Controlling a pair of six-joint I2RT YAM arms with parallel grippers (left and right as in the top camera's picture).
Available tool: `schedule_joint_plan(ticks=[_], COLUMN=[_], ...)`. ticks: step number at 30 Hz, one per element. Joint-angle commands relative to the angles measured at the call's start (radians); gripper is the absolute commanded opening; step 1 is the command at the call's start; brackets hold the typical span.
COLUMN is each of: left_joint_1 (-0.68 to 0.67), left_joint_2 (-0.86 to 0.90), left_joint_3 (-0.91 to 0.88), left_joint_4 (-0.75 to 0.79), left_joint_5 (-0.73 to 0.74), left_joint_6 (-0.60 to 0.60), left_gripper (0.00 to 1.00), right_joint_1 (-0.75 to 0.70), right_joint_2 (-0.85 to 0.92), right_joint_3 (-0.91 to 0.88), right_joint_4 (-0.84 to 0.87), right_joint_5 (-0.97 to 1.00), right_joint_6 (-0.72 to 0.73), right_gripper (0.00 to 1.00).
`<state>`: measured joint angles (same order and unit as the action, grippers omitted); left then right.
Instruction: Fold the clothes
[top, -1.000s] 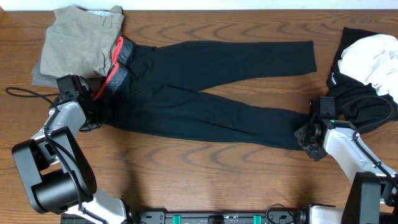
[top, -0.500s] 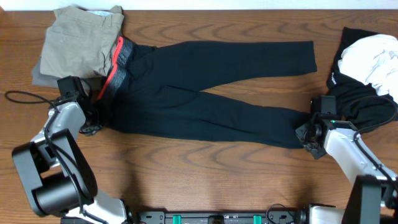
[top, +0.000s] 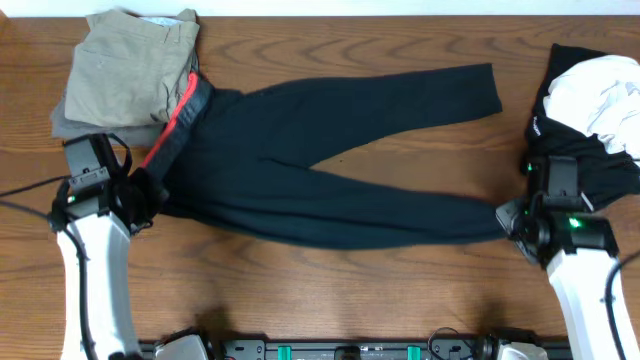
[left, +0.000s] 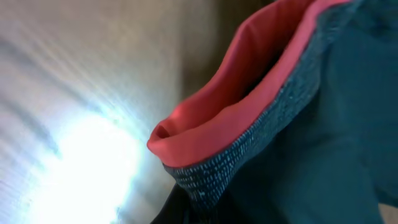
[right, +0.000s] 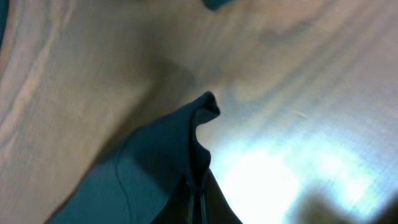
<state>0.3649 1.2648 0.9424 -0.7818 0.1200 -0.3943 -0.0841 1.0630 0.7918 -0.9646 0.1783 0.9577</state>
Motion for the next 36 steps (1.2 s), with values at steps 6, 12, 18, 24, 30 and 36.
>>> schedule_joint_plan(ticks=[6, 12, 18, 24, 30, 36], left_joint_1=[0.004, 0.004, 0.004, 0.004, 0.004, -0.010], left_joint_2=[-0.129, -0.214, -0.188, -0.112, -0.006, 0.102], left_joint_3=[0.002, 0.002, -0.005, -0.005, -0.005, -0.005], left_joint_4=[-0.138, -0.161, -0.081, 0.056, 0.184, 0.278], left_joint_5=[-0.109, -0.110, -0.110, -0.110, -0.109, -0.106], left_joint_6=[-0.056, -0.056, -0.057, -0.092, -0.114, -0.132], left_gripper=[0.06, 0.06, 0.06, 0.06, 0.06, 0.06], right_joint_1=[-0.081, -0.114, -0.114, -0.114, -0.113, -0.088], right_joint_2=[-0.203, -0.239, -0.139, 0.068, 0.291, 0.485], right_joint_3=[0.051, 0.092, 0.092, 0.093, 0.103, 0.215], right_joint_4=[-0.174, -0.138, 0.074, 0.378, 0.657, 0.771], right_joint_5=[0.042, 0.039, 0.003, -0.090, -0.163, -0.168], right_joint_6=[-0.077, -0.121, -0.122, -0.173, -0.189, -0.201], right_gripper=[0.02, 0.01, 0.02, 0.01, 0.02, 0.01])
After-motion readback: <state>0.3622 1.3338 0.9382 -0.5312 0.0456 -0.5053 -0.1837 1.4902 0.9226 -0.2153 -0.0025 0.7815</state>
